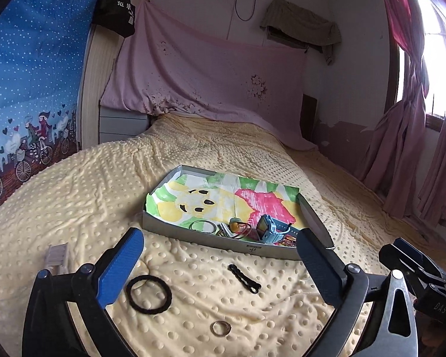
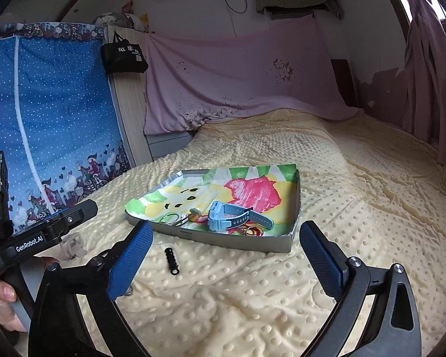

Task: Organize jewelry
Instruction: 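Lift both open tools away from the tray toward the remaining items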

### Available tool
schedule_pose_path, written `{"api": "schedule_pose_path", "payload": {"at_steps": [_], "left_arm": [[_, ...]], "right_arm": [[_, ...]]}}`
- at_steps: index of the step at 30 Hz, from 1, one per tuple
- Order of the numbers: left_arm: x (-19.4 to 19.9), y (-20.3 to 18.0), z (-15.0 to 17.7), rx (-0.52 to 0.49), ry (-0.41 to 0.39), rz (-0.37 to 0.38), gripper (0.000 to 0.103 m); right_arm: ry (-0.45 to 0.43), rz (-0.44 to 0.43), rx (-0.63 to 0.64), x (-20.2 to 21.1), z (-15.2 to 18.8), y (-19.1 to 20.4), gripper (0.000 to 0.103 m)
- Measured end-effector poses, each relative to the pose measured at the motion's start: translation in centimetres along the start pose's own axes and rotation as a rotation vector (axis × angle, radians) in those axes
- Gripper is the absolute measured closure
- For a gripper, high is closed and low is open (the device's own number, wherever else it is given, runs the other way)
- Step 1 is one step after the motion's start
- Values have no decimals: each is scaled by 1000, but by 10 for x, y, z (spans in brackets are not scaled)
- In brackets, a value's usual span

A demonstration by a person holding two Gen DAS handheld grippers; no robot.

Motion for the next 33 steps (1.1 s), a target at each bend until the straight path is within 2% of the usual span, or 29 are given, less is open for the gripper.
{"api": "schedule_pose_path", "payload": {"at_steps": [12,19,25,33], "left_arm": [[92,39,16,-16,-58,-59,0],[126,67,31,-34,-60,-95,0],[136,95,47,-50,-43,-131,0],[118,127,59,-43,6,-151,0]], "right_arm": [[-45,-26,70,80,12,61,3],[-35,-36,92,104,28,89,3],[-32,-44,73,108,39,97,3],[10,-46,64,77,49,106,3]]}}
Point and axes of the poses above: each gripper's, at about its wrist camera, not at the fingertips, and x roughly against the way its jaws point, y to its left, z to its underside, the point moved 10 cm from there along -x, roughly the way its jaws point, and after that the axes turned 3 degrees about -z, right-handed, at the moved point
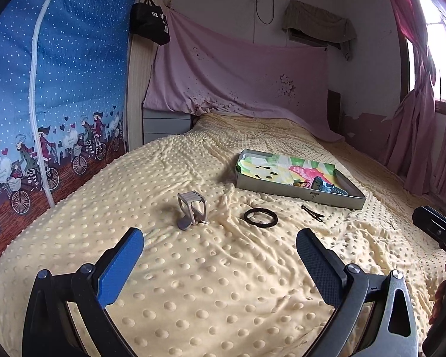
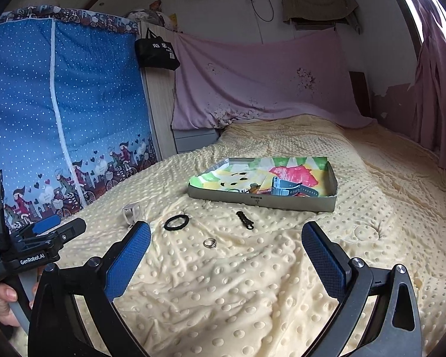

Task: Organize jewelry
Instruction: 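Lift both open tools away from the tray toward the remaining items, then grasp the black hair tie with the left tool while the right tool grasps the silver ring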

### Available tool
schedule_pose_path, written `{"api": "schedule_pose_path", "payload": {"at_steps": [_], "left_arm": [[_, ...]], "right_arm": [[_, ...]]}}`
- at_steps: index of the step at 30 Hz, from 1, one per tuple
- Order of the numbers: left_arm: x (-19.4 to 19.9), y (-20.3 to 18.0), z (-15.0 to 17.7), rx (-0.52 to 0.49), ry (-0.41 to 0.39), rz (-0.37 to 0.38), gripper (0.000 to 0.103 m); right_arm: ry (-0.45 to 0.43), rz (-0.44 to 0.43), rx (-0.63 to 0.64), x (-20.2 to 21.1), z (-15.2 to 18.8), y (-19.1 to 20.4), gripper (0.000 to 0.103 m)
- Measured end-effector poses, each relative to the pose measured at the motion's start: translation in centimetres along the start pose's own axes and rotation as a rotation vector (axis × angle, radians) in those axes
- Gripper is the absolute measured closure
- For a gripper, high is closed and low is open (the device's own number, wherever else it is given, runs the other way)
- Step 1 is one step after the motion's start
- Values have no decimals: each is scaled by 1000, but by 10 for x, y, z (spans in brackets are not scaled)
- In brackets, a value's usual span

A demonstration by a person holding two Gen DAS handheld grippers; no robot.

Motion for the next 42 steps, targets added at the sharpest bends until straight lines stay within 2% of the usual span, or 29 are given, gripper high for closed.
{"api": "schedule_pose_path", "payload": {"at_steps": [10,22,26,29,30,31,34,38,40,42], "left_arm": [[-47,1,-4,-51,49,25,0],[-102,-26,-6,-58,86,110,0],[-115,-38,-4,-67,102,147,0],[-121,-43,-3,-74,106,175,1],[-123,-45,-3,-76,111,185,2],[-126,-47,-2,-80,119,197,9],[-134,-53,2,-93,152,221,21],[-141,-62,10,-113,181,257,35],[-145,-65,14,-117,202,273,40],[-149,-67,17,-120,222,284,43]], "right_arm": [[29,7,17,-53,-1,8,3],[48,32,57,-98,4,-2,3],[80,11,43,-111,16,-4,4],[113,-9,40,-122,25,-4,14],[128,-16,43,-126,28,-2,23],[146,-24,44,-130,31,-1,27],[177,-45,51,-139,39,2,35],[202,-67,49,-147,49,4,40],[214,-80,48,-151,53,6,47],[225,-93,46,-153,56,7,48]]}}
Point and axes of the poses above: each gripper's, at about its wrist camera, not at the fingertips, and x roughly against the way its jaws point, y to its left, z to its underside, the point moved 10 cm from there along -x, roughly the way its jaws point, and after that the axes turned 3 degrees about -z, right-handed, at the moved point
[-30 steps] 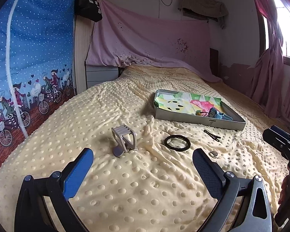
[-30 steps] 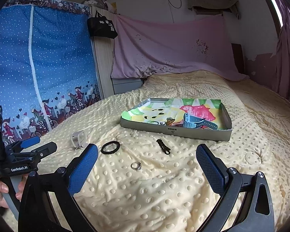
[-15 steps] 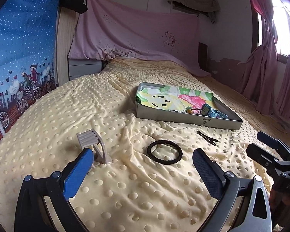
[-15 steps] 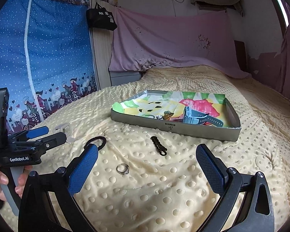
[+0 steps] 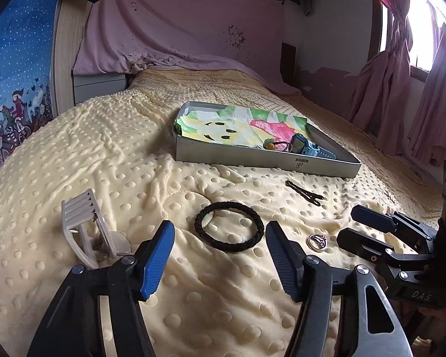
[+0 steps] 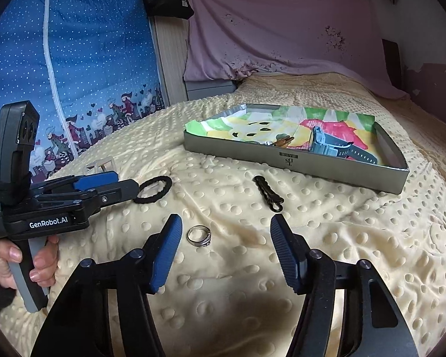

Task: Organize jewelry
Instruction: 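Grasp the black hair tie with the left tool while the right tool grasps the silver ring, then carry the hair tie in the left tool while the right tool carries the ring, releasing both in the tray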

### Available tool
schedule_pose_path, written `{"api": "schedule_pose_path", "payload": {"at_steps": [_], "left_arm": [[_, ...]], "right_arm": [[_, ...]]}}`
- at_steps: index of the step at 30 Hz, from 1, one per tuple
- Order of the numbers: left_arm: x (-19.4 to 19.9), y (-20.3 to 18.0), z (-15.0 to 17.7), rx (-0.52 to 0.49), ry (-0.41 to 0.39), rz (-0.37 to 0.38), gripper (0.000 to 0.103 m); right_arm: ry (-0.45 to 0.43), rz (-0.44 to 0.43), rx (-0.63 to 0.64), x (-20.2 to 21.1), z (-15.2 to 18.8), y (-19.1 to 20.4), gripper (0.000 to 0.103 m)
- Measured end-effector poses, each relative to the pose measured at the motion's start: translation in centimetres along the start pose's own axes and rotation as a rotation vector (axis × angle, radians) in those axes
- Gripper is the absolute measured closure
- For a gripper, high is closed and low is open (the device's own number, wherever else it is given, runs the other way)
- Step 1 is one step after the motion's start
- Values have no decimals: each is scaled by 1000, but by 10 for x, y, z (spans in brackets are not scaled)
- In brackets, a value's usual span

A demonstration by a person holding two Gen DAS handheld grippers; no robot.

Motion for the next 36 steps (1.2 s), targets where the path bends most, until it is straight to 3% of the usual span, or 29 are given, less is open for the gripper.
{"api": "schedule_pose_path", "payload": {"at_steps": [7,15,25,36], "left_arm": [[-18,1,8,34,67,41,53],[-25,2,11,77,67,88,66],[-22,-2,11,69,39,110,95],[-13,-12,9,17,1,108,97]], "right_arm": [[34,-36,10,-12,6,5,58],[66,-62,21,-21,13,11,64],[95,-93,33,-28,17,18,75],[81,-103,43,-25,16,20,85]]}}
Point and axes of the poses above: each gripper's, at about its wrist camera, not at the fingertips, and x roughly against the way its jaws point, y to its left, z to its underside, the point moved 10 cm from there along -x, roughly the way its jaws point, and after that the axes turned 3 degrees about -z, right-handed, at the moved point
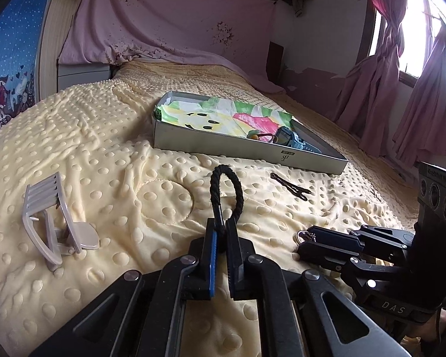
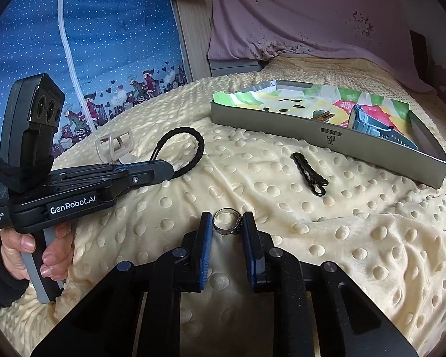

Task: Organize jewelry
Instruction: 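Carry the hair tie in the left tool while the right tool carries the ring, releasing both in the tray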

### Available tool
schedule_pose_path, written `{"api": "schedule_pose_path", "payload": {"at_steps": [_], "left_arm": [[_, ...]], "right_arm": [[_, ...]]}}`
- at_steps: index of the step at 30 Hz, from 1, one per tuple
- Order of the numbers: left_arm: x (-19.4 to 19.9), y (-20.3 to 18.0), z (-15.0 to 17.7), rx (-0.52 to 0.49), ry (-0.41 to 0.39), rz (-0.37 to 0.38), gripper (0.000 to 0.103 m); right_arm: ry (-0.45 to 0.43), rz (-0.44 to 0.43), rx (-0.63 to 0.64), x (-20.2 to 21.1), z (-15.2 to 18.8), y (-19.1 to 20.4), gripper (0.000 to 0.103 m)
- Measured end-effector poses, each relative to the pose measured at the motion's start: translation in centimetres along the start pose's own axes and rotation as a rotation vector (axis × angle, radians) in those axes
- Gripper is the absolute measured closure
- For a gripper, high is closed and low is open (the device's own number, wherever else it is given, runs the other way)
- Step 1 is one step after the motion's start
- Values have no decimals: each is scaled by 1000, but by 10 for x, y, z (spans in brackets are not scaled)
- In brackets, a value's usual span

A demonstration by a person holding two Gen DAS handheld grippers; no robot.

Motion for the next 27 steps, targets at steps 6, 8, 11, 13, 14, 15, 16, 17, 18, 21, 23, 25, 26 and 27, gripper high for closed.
{"api": "schedule_pose_path", "payload": {"at_steps": [6,8,11,13,14,15,16,17,18,21,23,25,26,27], "left_arm": [[7,-14,-4,-66,-17,-10,97],[8,-17,-4,-81,-17,-14,97],[12,-19,-5,-87,-25,-14,97],[14,-20,-6,-92,-28,-15,97],[15,-21,-7,-95,-26,-15,97],[16,-23,-7,-101,-23,-15,97],[16,-24,-8,-108,-23,-14,97],[17,-26,-10,-115,-24,-10,97],[18,-28,-12,-119,-25,-6,97],[18,-33,-20,-122,-34,8,97],[18,-35,-27,-116,-43,18,97],[16,-36,-36,-109,-53,26,97],[14,-36,-41,-104,-57,28,97],[12,-36,-46,-100,-61,30,97]], "right_arm": [[-54,-3,-9,11,-5,-2,85],[-76,1,-15,17,-7,-3,85],[-104,10,-25,24,-9,-6,85],[-120,18,-28,27,-10,-7,85],[-127,22,-29,29,-11,-8,85],[-135,25,-29,31,-12,-8,85],[-142,26,-31,32,-13,-9,85],[-147,28,-34,34,-14,-10,85],[-152,28,-38,35,-15,-11,85],[-170,35,-50,40,-21,-15,85],[-181,43,-50,42,-26,-18,85],[-195,43,-55,45,-34,-23,85],[-199,49,-55,46,-38,-27,85],[-204,55,-59,45,-43,-31,85]]}}
Point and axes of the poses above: each gripper's, at about its wrist camera, not at the fingertips, and x roughly against the way its jaws point, y to its left, z to its underside, the point moved 10 cm from there along -x, roughly the way its jaws point, and after that the axes turned 3 degrees about -z, right-handed, at the moved point
